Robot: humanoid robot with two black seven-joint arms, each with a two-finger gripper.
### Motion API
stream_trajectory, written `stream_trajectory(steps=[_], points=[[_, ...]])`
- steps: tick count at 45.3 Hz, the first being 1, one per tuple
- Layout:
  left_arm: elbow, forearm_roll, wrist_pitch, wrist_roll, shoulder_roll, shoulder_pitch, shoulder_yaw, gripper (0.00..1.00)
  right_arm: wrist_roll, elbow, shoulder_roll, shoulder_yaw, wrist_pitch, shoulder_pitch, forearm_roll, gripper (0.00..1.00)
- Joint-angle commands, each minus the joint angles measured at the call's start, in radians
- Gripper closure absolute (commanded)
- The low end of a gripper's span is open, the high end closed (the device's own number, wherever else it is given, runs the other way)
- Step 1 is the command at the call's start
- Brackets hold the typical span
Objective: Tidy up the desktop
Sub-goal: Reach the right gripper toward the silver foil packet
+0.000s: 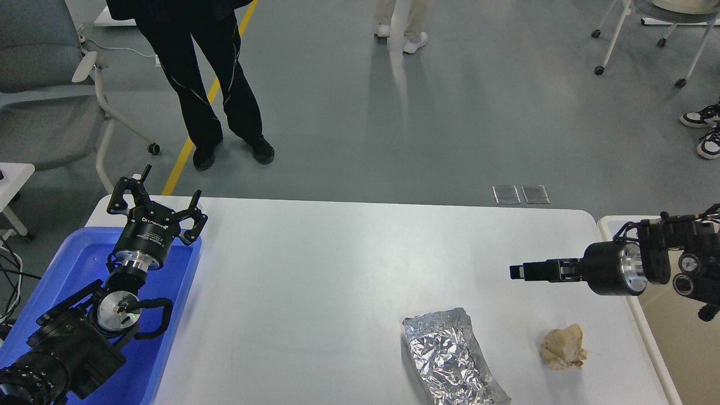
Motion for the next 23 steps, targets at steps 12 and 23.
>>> stream_trajectory(steps=[12, 23], points=[[0.0, 0.0, 0.0, 0.0, 0.0, 0.0, 0.0, 0.0, 0.001, -0.017, 0.183, -0.058, -0.006, -0.046, -0.051, 0.01], [0.0, 0.0, 0.0, 0.0, 0.0, 0.0, 0.0, 0.0, 0.001, -0.065, 0.213, -0.058, -0.011, -0.121, -0.053, 0.01]])
